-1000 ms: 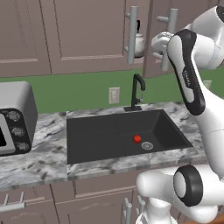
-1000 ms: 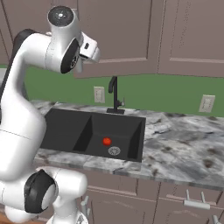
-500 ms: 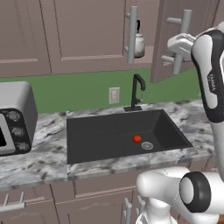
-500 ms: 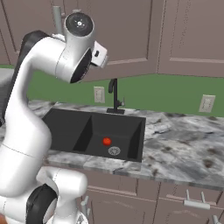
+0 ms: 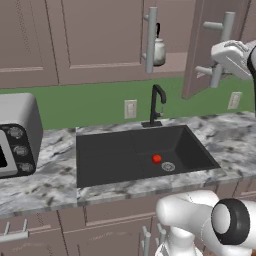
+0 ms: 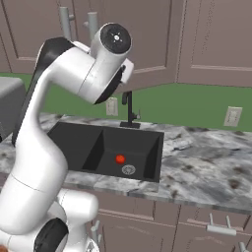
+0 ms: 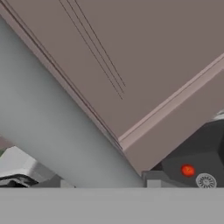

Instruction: Open the cabinet, pick the kettle from the cabinet, and place it in the sink.

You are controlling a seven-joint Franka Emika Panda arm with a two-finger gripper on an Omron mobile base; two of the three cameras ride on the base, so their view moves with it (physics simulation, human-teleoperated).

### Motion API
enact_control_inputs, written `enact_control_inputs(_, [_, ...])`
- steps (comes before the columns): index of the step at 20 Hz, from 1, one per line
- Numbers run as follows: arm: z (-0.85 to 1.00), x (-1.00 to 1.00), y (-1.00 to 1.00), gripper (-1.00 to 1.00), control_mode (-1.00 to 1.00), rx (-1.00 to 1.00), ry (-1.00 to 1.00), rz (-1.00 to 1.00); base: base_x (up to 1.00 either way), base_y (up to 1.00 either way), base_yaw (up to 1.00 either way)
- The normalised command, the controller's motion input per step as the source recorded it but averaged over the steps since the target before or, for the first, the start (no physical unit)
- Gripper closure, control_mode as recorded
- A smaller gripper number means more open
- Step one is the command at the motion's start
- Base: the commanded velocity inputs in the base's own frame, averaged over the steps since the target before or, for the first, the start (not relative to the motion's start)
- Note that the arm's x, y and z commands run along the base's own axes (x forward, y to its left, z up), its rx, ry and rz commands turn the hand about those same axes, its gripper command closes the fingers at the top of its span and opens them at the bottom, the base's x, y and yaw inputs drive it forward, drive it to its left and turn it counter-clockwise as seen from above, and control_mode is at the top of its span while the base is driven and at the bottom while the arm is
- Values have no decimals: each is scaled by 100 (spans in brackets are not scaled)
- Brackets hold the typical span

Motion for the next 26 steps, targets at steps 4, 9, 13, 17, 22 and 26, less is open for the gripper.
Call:
enact_control_inputs(4, [21,-30,-42,100,-100,12,0,7,0,0,0])
enact_control_inputs(9, [22,-28,-46,100,-100,12,0,6,0,0,0])
enact_control_inputs(13, [22,-26,-49,100,-100,12,0,6,0,0,0])
enact_control_inputs(17, [21,-22,-49,100,-100,12,0,6,0,0,0])
enact_control_inputs(22, [17,-16,-38,100,-100,10,0,5,0,0,0])
enact_control_inputs(26, [4,-9,-3,-100,-100,4,0,1,0,0,0])
